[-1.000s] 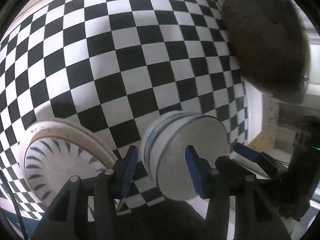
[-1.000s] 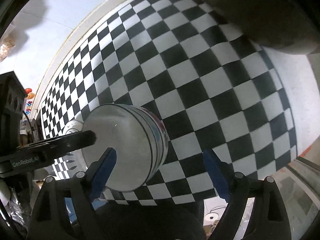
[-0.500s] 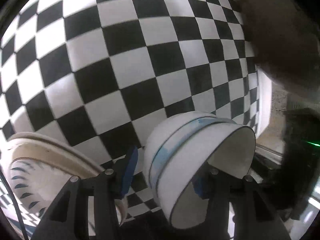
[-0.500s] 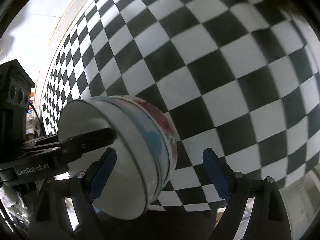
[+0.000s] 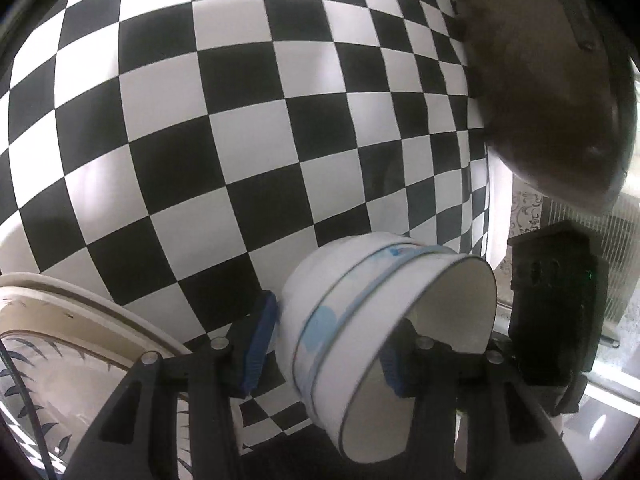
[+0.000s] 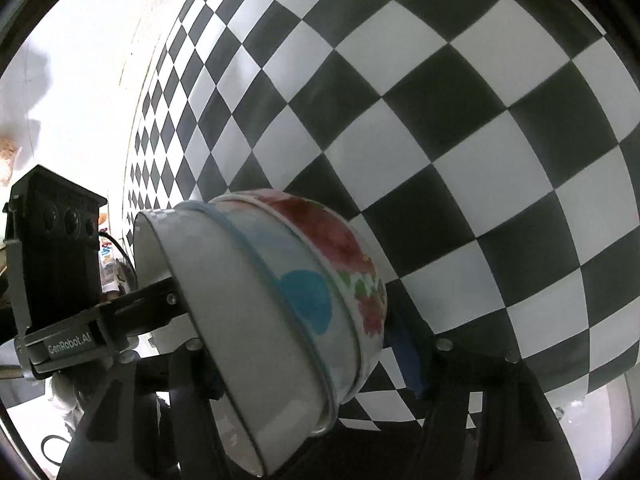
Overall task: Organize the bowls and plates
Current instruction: 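Lift the bowl stack off the cloth with both tools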
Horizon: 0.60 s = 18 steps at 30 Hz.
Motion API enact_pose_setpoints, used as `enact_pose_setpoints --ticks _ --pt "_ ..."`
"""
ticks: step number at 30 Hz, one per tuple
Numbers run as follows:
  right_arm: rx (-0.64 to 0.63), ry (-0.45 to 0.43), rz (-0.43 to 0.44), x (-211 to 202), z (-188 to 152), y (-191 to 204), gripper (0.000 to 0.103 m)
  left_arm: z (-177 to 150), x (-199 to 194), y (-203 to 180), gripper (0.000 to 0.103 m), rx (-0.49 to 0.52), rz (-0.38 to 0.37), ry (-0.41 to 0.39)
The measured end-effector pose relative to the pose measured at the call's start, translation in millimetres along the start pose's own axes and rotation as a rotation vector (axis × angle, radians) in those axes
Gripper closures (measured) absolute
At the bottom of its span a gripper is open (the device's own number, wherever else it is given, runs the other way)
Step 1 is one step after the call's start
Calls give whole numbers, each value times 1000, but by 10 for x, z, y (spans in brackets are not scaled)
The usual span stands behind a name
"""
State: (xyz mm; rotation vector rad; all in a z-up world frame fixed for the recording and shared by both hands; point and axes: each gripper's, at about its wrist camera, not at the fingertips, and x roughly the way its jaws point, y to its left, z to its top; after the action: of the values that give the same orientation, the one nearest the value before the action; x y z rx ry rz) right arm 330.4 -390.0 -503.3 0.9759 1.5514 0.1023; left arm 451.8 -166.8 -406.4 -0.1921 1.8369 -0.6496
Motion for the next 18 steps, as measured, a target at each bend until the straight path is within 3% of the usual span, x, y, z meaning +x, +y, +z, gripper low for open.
enact_pose_setpoints --ticks 18 --pt "-85 -59 -19 -202 53 354 44 -113 -129 -16 60 7 -4 -67"
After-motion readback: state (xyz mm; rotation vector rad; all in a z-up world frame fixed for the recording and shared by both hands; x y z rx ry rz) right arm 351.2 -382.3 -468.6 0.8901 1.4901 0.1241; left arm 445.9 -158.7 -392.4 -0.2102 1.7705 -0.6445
